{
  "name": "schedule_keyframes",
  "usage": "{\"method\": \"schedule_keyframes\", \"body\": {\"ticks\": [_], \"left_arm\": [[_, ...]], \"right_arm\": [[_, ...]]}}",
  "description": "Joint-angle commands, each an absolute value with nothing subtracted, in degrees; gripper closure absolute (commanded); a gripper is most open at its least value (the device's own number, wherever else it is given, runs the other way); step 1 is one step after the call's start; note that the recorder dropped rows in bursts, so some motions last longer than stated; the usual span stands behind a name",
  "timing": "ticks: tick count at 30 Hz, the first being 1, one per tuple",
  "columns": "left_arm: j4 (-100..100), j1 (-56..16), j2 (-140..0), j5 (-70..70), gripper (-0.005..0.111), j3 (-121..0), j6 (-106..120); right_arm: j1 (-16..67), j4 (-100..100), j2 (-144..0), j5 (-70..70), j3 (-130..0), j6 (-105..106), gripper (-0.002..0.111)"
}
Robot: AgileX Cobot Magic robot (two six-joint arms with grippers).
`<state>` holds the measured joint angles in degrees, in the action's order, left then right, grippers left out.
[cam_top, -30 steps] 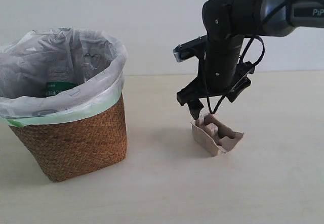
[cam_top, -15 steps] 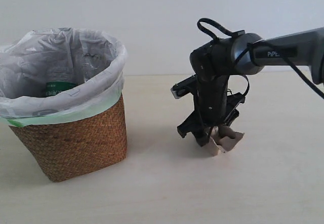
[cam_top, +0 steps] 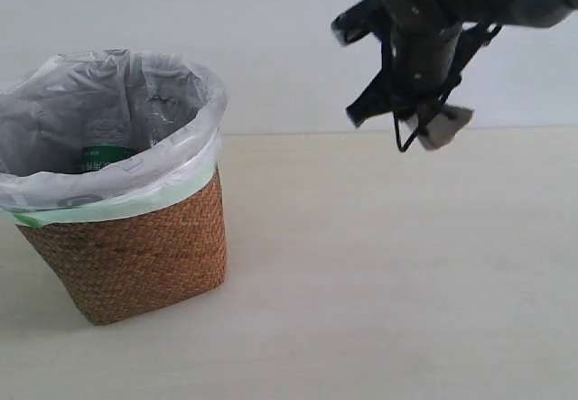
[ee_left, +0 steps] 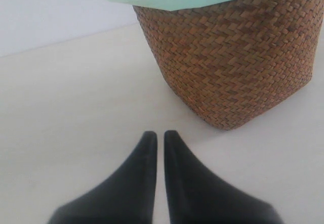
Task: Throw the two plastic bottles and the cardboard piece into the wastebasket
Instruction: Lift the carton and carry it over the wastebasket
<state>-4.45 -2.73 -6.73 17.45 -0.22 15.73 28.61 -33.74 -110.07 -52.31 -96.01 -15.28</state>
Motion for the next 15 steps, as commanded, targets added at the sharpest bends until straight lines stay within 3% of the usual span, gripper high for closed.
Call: {"method": "schedule_keyframes", "body": {"ticks": [1,6,11,14,15], "left_arm": [[-4.93,-2.56,-6.39,16.71,0.103,0.0,15.19],[-4.93,-2.56,-6.39,16.71,0.103,0.0,15.19],[-4.93,-2.56,-6.39,16.71,0.103,0.0,15.19],[-4.93,-2.56,-6.39,16.71,0.103,0.0,15.19],[-4.93,-2.56,-6.39,16.71,0.103,0.0,15.19]], "right_arm": [[28.57,-46.39,-103.8,-52.92,-96.56,-24.99,0.108],[28.57,-40.43,-103.88,-55.64,-99.51,-25.6,0.108],[30.15,0.67,-105.23,-46.02,-102.03,-0.87,0.108],[33.02,19.33,-104.67,-43.19,-107.34,7.92,0.092],[34.09,24.62,-104.67,-42.78,-110.11,9.82,0.074]]}}
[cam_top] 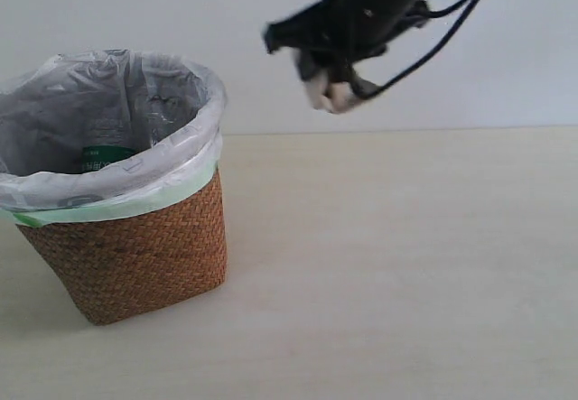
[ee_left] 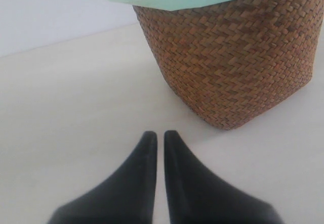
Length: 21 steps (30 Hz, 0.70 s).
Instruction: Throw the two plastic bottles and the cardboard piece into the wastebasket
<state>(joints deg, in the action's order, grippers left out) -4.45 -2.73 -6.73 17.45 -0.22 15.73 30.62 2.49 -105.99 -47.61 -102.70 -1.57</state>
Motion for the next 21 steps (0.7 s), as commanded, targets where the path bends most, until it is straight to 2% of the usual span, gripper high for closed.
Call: {"method": "schedule_keyframes", "body": {"ticks": [1,3,4,9,17,18,21], "left_arm": [[-4.93,-2.56,-6.39,16.71,0.103,0.0,15.19],[-4.93,-2.56,-6.39,16.71,0.103,0.0,15.19],[-4.93,-2.56,-6.39,16.71,0.103,0.0,15.19],[-4.93,-2.56,-6.39,16.71,0.103,0.0,15.19],[-4.93,-2.56,-6.39,16.71,0.103,0.0,15.19],[-4.93,-2.56,-6.39,16.71,0.103,0.0,15.19],[-4.93,-2.56,-6.39,16.71,0.103,0.0,15.19]], "right_arm": [[35.16,29.18,-104.79,-42.64,-112.14,10.93,0.058],[37.49,32.69,-105.8,-41.23,-115.15,10.7,0.013],[38.4,32.25,-106.61,-41.62,-116.6,10.4,0.004],[39.35,27.14,-110.05,-46.52,-122.68,-0.96,0.017],[39.35,19.84,-110.21,-51.39,-123.26,-3.13,0.02],[39.35,19.46,-110.07,-51.85,-123.26,-3.13,0.024],[39.35,17.95,-109.84,-53.2,-123.26,-3.13,0.046]]}}
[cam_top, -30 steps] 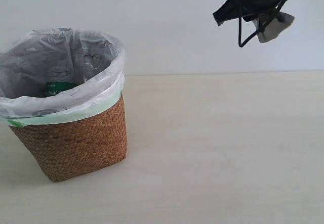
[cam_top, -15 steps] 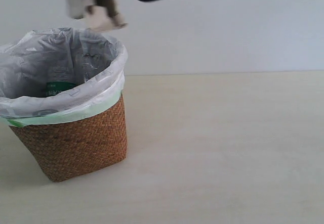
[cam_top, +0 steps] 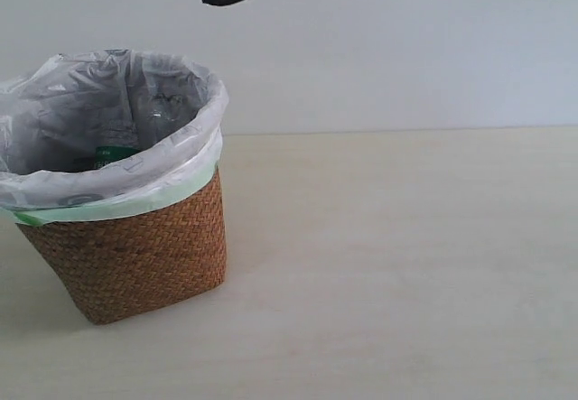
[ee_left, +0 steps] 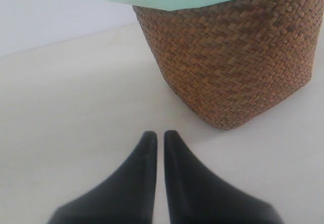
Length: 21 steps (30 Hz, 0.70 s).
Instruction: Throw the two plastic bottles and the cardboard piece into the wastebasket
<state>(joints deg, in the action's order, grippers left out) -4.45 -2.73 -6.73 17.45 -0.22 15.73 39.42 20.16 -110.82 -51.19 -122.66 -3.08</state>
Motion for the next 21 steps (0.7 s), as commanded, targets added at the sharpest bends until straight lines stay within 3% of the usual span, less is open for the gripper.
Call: {"method": "schedule_keyframes", "body": {"ticks": [1,5,16,21], "left_arm": [[-4.93,-2.56,-6.39,16.71,0.103,0.0,15.19],[-4.93,-2.56,-6.39,16.71,0.103,0.0,15.19],[-4.93,-2.56,-6.39,16.71,0.103,0.0,15.19],[-4.93,-2.56,-6.39,16.71,0.103,0.0,15.19]], "right_arm": [[39.35,17.34,-109.64,-53.9,-123.26,-3.13,0.06],[39.35,15.4,-108.71,-56.07,-123.26,-2.91,0.106],[39.35,6.79,-103.87,-67.5,-123.15,-2.93,0.108],[39.35,5.46,-97.97,-63.24,-116.3,-3.03,0.108]]}}
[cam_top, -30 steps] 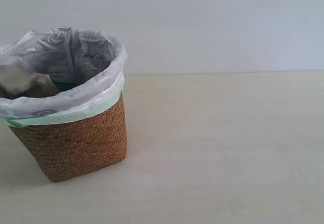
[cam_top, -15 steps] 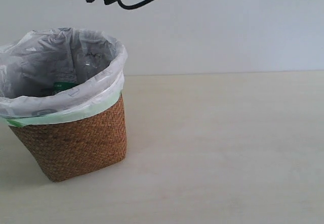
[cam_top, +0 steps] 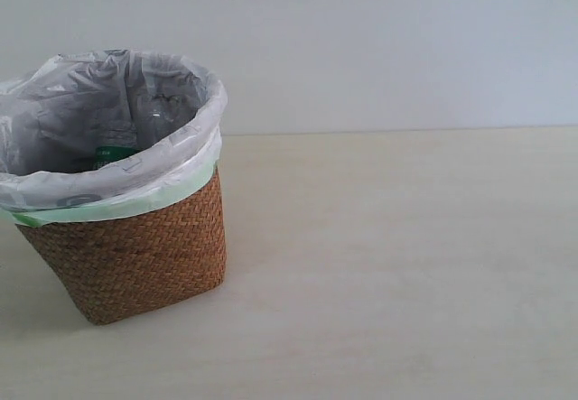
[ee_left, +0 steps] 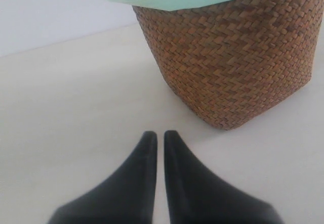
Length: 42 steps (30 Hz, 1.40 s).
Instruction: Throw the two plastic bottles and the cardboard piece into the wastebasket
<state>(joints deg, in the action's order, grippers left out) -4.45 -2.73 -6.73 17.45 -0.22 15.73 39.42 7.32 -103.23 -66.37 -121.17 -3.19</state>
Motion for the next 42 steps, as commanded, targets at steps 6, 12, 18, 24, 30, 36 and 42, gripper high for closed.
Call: {"method": "schedule_keyframes", "body": {"ticks": [6,12,18,24,30,36,42], "left_arm": [[-4.93,-2.56,-6.39,16.71,0.103,0.0,15.19],[-4.93,-2.56,-6.39,16.71,0.103,0.0,15.19],[-4.93,-2.56,-6.39,16.71,0.103,0.0,15.19],[-4.93,-2.56,-6.39,16.71,0.103,0.0,15.19],[-4.93,-2.56,-6.39,16.71,0.103,0.0,15.19],[-4.93,-2.56,-6.39,16.71,0.103,0.0,15.19],[-4.93,-2.56,-6.39,16.71,0.103,0.0,15.19]], "right_arm": [[39.35,3.8,-86.53,-53.46,-100.25,-3.95,0.108],[39.35,2.01,-72.8,-42.95,-84.11,-3.95,0.108],[39.35,-1.17,-59.37,-37.72,-72.87,-3.95,0.108],[39.35,-2.28,-46.81,-36.21,-64.85,-3.72,0.108],[39.35,-2.28,-34.76,-37.1,-57.56,-3.11,0.108],[39.35,-0.55,-26.04,-45.79,-55.27,-4.13,0.108],[39.35,0.0,-20.45,-47.56,-55.27,-4.13,0.108]]}}
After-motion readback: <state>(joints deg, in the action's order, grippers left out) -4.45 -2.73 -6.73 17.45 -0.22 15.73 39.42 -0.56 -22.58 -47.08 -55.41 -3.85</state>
